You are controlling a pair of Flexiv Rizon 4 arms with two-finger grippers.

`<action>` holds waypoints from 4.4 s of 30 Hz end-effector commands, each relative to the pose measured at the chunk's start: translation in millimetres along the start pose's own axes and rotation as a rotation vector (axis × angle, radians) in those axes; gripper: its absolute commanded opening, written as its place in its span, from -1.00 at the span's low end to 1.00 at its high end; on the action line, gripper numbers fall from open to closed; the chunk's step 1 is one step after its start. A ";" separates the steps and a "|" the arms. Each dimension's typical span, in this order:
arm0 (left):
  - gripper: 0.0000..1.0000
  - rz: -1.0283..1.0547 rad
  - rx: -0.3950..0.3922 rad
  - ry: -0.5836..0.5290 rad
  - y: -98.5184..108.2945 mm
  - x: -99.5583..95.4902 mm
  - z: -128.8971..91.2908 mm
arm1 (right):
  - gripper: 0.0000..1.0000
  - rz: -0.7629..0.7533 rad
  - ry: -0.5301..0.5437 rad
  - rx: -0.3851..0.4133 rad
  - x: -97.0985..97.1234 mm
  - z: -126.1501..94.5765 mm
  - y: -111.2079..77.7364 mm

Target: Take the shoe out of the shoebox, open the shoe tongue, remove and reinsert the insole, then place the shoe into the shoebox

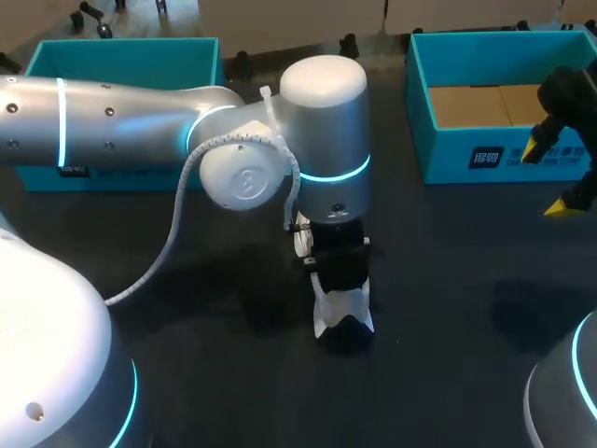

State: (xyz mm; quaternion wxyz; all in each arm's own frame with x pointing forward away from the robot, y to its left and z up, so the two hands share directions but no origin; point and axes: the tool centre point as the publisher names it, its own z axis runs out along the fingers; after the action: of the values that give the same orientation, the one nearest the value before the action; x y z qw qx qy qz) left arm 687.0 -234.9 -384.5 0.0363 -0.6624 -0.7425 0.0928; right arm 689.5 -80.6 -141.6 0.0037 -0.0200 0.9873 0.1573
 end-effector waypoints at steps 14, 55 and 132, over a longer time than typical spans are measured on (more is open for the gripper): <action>-1.00 -0.016 -0.054 0.032 10.9 2.0 14.4 | 1.00 0.001 0.003 0.002 -1.8 0.6 0.1; 0.25 -0.127 -0.425 -0.052 61.6 -5.9 -57.2 | 1.00 0.001 0.003 0.002 -1.8 0.6 0.1; -0.24 -0.045 -0.327 0.091 88.6 -5.9 -103.2 | 1.00 0.001 0.003 0.002 -1.8 0.6 0.1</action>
State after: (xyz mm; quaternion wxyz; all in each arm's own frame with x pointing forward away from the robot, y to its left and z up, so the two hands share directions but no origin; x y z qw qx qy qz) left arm 791.5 -219.5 -295.1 -0.0388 -0.6452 -0.7608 -0.0582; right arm 689.7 -80.6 -141.6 0.0034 -0.0201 0.9874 0.1572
